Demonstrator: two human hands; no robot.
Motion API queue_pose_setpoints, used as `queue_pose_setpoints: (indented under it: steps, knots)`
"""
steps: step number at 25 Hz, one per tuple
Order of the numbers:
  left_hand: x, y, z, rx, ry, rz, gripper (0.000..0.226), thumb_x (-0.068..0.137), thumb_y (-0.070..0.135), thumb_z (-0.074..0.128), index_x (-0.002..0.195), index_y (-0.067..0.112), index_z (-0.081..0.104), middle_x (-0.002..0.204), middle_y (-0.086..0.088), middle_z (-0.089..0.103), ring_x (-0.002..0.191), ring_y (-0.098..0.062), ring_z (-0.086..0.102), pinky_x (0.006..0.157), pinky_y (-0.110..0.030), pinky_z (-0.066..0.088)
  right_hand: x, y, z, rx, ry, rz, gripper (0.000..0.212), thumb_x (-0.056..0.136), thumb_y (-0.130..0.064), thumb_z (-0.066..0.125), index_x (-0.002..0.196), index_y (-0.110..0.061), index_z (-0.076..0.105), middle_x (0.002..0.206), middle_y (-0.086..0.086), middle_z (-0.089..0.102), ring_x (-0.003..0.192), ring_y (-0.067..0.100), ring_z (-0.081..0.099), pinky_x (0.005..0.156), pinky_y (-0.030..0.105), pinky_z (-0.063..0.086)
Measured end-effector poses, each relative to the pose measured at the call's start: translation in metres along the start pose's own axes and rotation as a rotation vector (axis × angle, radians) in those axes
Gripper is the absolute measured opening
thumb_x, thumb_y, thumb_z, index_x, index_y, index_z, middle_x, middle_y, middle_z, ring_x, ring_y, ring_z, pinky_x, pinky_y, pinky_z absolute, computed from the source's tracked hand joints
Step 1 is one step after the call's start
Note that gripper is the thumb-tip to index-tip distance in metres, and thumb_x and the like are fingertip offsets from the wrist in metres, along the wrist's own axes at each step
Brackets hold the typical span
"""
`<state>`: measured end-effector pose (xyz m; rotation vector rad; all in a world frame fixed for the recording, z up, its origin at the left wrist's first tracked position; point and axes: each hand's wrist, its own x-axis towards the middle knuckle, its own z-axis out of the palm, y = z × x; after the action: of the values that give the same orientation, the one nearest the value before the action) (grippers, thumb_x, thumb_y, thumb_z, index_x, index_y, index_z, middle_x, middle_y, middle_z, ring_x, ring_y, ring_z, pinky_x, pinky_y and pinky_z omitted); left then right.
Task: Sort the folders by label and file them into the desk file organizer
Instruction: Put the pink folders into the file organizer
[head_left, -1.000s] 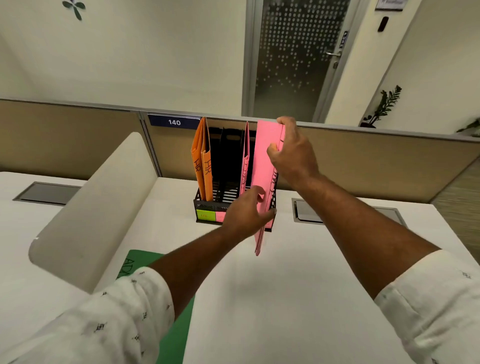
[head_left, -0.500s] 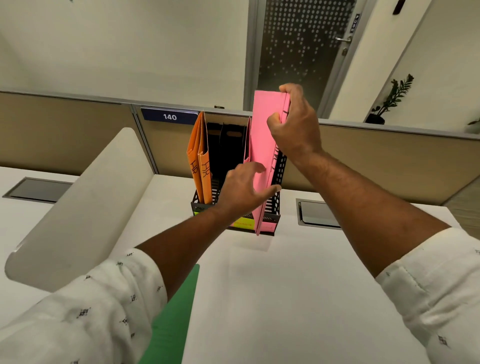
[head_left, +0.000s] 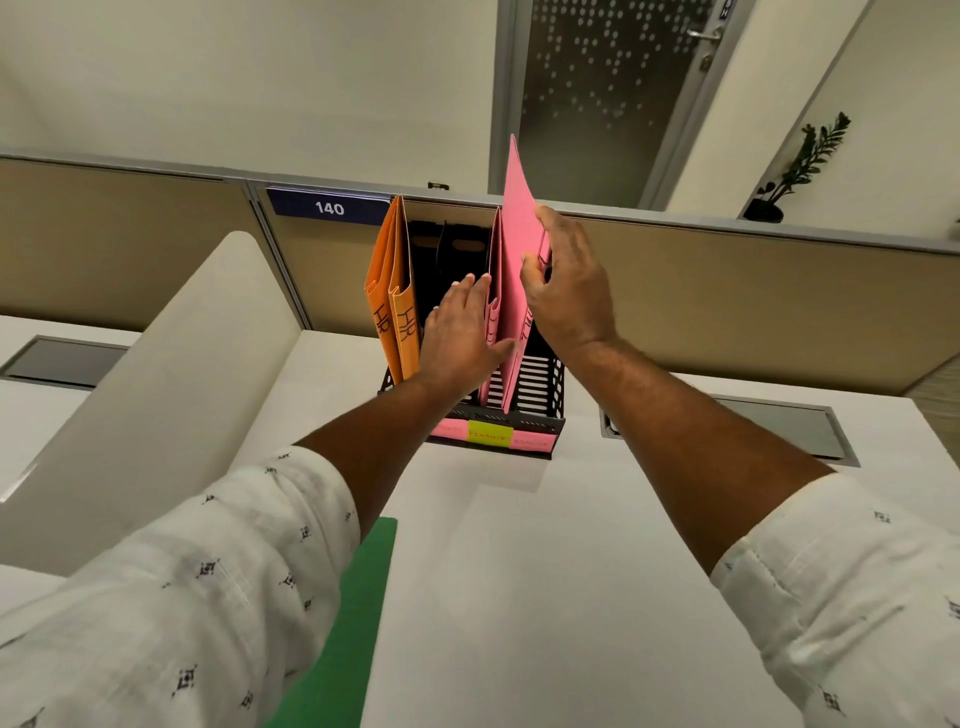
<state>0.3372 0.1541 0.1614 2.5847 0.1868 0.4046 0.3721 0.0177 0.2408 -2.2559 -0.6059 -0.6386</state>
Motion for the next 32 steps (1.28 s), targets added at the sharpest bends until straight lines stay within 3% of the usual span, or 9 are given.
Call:
queue_pose_setpoints:
  steps: [4, 11, 13, 16, 18, 22, 28, 32]
  knots:
    - [-0.007, 0.004, 0.011, 0.066, -0.024, 0.061, 0.11, 0.078, 0.072, 0.065, 0.16, 0.029, 0.006, 0.17, -0.002, 0.013, 0.157, -0.022, 0.011, 0.123, -0.052, 0.013, 0.009, -0.001, 0.004, 0.015, 0.013, 0.029, 0.051, 0.098, -0.017, 0.057, 0.147, -0.01, 0.047, 0.147, 0.008, 0.053, 0.134, 0.023, 0.051, 0.111, 0.03, 0.043]
    - [0.011, -0.001, 0.009, 0.072, 0.016, -0.055, 0.109, 0.083, 0.062, 0.069, 0.161, 0.027, 0.001, 0.17, -0.005, 0.007, 0.157, -0.025, 0.007, 0.124, -0.054, 0.018, 0.002, -0.003, 0.007, -0.022, 0.0, 0.013, 0.049, 0.101, -0.024, 0.055, 0.148, -0.013, 0.046, 0.151, 0.005, 0.048, 0.139, 0.02, 0.045, 0.111, 0.031, 0.041]
    - [0.008, -0.003, 0.009, 0.07, -0.002, -0.067, 0.107, 0.086, 0.061, 0.067, 0.161, 0.025, 0.0, 0.171, -0.005, 0.006, 0.157, -0.025, 0.006, 0.125, -0.053, 0.018, -0.002, -0.001, 0.008, -0.117, -0.165, 0.016, 0.053, 0.103, -0.036, 0.049, 0.152, -0.018, 0.039, 0.159, -0.001, 0.036, 0.145, 0.017, 0.036, 0.111, 0.033, 0.037]
    - [0.0, -0.007, 0.008, 0.056, -0.017, -0.061, 0.097, 0.093, 0.056, 0.06, 0.162, 0.021, 0.001, 0.17, -0.007, 0.006, 0.157, -0.027, 0.006, 0.124, -0.054, 0.02, -0.02, 0.003, 0.016, -0.25, -0.565, 0.03, 0.062, 0.104, -0.054, 0.032, 0.156, -0.021, 0.028, 0.165, -0.002, 0.023, 0.151, 0.021, 0.021, 0.116, 0.043, 0.026]
    - [-0.004, -0.007, 0.005, 0.058, -0.022, -0.058, 0.091, 0.097, 0.051, 0.057, 0.162, 0.02, 0.001, 0.17, -0.009, 0.006, 0.157, -0.028, 0.007, 0.123, -0.054, 0.022, -0.031, 0.008, 0.02, -0.27, -0.685, 0.059, 0.067, 0.103, -0.058, 0.027, 0.159, -0.024, 0.016, 0.167, -0.005, 0.011, 0.153, 0.021, 0.012, 0.12, 0.049, 0.021]
    - [-0.008, -0.004, -0.004, 0.046, -0.054, -0.053, 0.093, 0.096, 0.048, 0.059, 0.162, 0.019, 0.001, 0.17, -0.009, 0.006, 0.157, -0.028, 0.007, 0.123, -0.053, 0.023, -0.036, 0.01, 0.021, -0.254, -0.668, 0.048, 0.07, 0.102, -0.059, 0.028, 0.16, -0.024, 0.008, 0.168, -0.004, 0.005, 0.154, 0.02, 0.007, 0.122, 0.053, 0.018]
    - [-0.036, -0.002, -0.005, 0.01, -0.042, -0.009, 0.093, 0.094, 0.044, 0.062, 0.162, 0.02, 0.004, 0.17, -0.008, 0.008, 0.157, -0.029, 0.009, 0.122, -0.057, 0.023, -0.073, 0.01, 0.015, -0.201, -0.564, 0.046, 0.071, 0.102, -0.058, 0.034, 0.16, -0.023, 0.01, 0.168, -0.001, 0.01, 0.154, 0.019, 0.011, 0.123, 0.046, 0.018]
    - [-0.087, -0.012, 0.006, 0.036, -0.066, 0.01, 0.102, 0.087, 0.059, 0.064, 0.162, 0.017, 0.008, 0.169, -0.01, 0.014, 0.156, -0.029, 0.012, 0.121, -0.057, 0.026, -0.126, 0.012, 0.004, -0.152, -0.525, 0.072, 0.069, 0.102, -0.054, 0.036, 0.159, -0.02, 0.016, 0.167, 0.001, 0.014, 0.153, 0.019, 0.014, 0.122, 0.044, 0.019]
